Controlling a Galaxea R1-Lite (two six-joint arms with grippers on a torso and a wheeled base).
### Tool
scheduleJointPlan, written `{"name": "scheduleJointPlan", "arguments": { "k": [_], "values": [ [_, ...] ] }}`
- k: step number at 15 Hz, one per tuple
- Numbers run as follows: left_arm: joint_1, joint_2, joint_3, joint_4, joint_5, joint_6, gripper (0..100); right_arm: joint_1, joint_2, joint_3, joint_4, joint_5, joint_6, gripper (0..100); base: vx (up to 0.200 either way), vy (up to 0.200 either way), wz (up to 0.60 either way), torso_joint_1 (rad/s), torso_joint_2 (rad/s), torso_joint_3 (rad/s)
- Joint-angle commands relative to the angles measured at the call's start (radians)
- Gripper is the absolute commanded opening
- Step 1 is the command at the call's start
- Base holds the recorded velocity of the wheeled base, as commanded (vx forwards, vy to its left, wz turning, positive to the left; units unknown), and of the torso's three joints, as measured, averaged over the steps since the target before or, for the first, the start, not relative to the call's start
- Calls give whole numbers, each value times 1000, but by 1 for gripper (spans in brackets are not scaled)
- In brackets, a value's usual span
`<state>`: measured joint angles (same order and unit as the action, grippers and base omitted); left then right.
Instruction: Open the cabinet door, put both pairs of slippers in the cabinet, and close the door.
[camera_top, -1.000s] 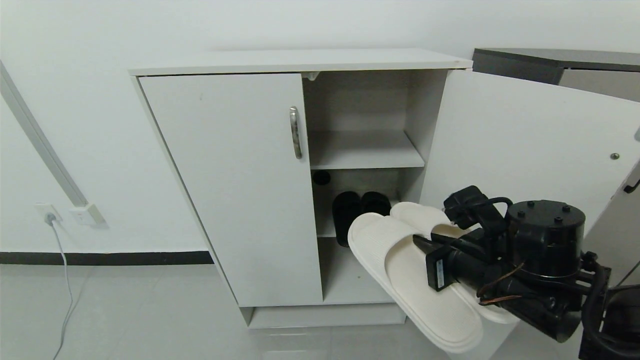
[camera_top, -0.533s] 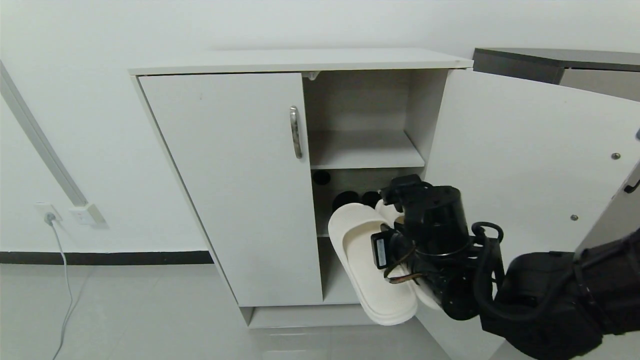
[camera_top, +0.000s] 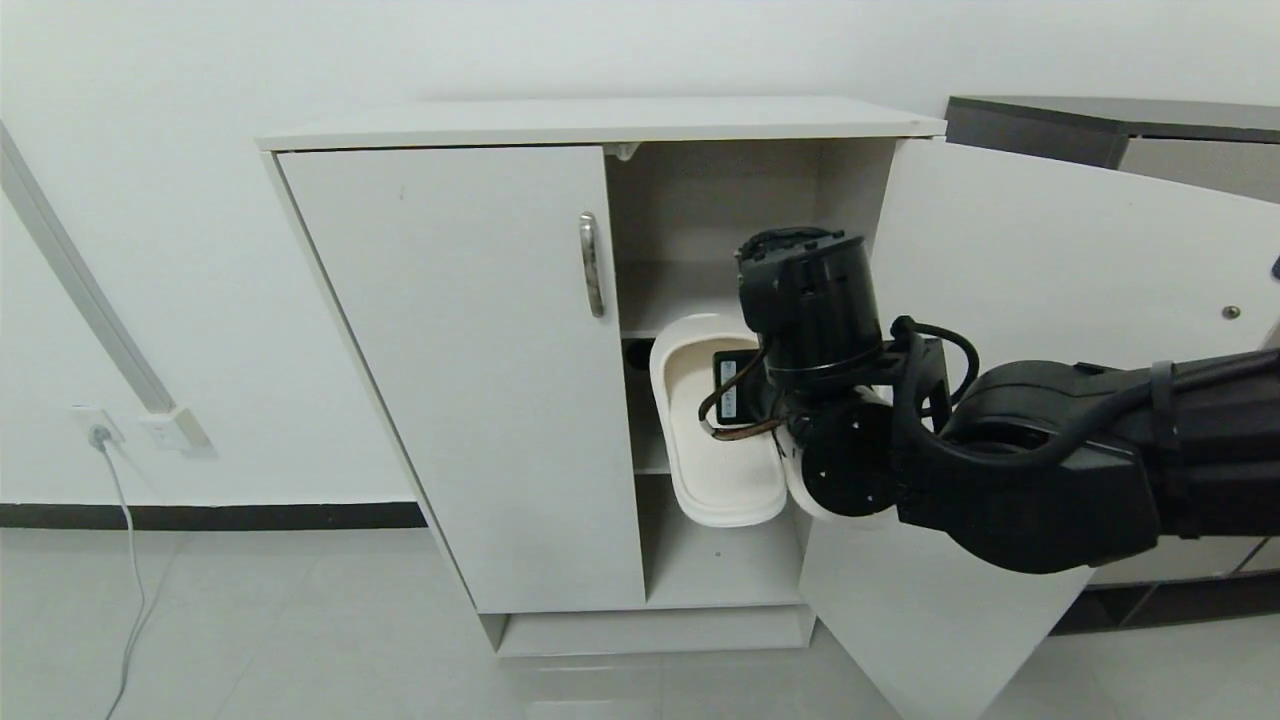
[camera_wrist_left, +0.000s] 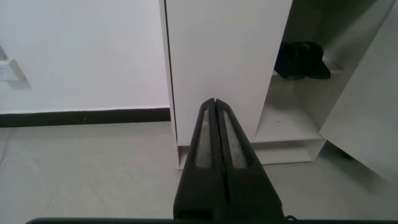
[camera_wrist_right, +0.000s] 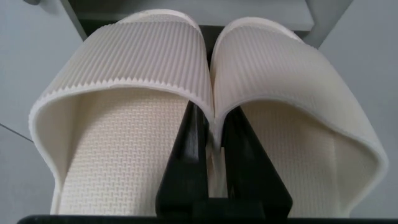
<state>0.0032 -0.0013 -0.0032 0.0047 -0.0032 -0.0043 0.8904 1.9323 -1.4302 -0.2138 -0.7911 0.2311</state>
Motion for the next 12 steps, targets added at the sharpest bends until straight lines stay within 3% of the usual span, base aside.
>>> {"name": "scheduleJointPlan", "arguments": {
  "k": [1,8,12],
  "values": [
    [0,1,2,0,0,0,0,-1,27,-13,-10,0,-4,0,0,0,0,0,0,0],
    [0,1,0,0,0,0,0,-2,40,-16,-27,3,-4,0,0,0,0,0,0,0],
    [0,1,0,0,-1,0,0,-4,39,-16,-27,3,-6,0,200,0,0,4,4,5]
  ]
}}
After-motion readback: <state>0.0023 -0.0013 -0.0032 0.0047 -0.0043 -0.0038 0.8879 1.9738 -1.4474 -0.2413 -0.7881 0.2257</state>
